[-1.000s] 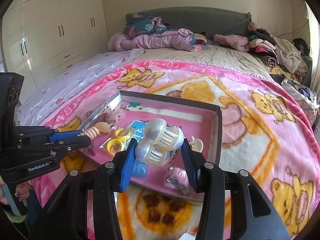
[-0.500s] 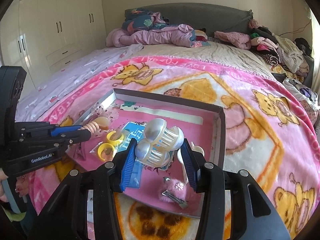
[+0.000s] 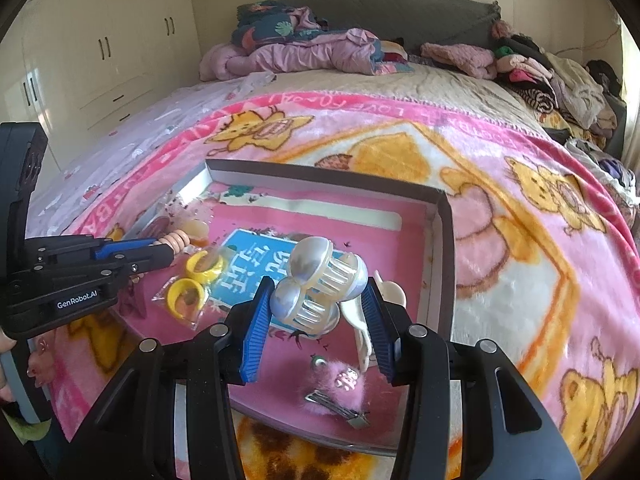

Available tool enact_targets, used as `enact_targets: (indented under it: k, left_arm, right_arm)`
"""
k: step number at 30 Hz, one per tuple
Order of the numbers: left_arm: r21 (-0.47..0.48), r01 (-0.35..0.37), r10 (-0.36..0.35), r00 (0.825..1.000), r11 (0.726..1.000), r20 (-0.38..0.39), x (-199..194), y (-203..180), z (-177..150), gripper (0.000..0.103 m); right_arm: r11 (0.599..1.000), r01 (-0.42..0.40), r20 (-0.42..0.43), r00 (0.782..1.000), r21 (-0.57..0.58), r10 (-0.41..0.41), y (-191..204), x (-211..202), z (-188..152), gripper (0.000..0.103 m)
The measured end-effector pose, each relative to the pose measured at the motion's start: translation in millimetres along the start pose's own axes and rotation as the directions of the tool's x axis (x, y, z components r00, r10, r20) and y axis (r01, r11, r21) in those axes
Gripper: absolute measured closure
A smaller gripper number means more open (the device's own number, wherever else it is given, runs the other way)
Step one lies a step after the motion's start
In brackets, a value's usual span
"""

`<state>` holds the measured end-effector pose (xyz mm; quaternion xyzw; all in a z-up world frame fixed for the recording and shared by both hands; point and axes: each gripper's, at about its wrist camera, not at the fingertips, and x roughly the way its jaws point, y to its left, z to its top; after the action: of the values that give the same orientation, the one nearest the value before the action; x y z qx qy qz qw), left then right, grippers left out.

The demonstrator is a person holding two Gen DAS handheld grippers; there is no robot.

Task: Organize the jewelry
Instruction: 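Carry the hair tie with the left gripper while the right gripper carries the pearl clip over the tray, then release the hair tie from the left gripper while the right gripper releases the pearl clip into the tray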

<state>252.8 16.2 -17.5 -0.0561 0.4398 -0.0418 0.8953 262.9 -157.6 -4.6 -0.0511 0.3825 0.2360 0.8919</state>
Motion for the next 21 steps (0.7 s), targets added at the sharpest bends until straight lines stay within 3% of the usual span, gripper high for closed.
enact_targets:
  k: [14,18,21]
  left_arm:
    - [0.013,0.012,-0.011,1.0,1.0,-0.011,6.5,-1.3,-2.9,0.091]
    - [0.016,0.014,-0.014,1.0,1.0,-0.004,2.4,-2.6,-2.9,0.082]
    - [0.019,0.012,-0.012,1.0,1.0,0.002,-1.4,-3.2,-2.9,0.082]
  right_arm:
    - [0.996,0.021,-0.04,0.999,0.081,-0.018,-21.7,2.0,-15.5,0.059]
    - [0.996,0.016,-0.042,0.999,0.086,-0.013,-20.1,-1.1,-18.0,0.059]
    - [0.996,0.016,-0.034,0.999,0.09,-0.013,-19.2,-6.3,-18.2,0.052]
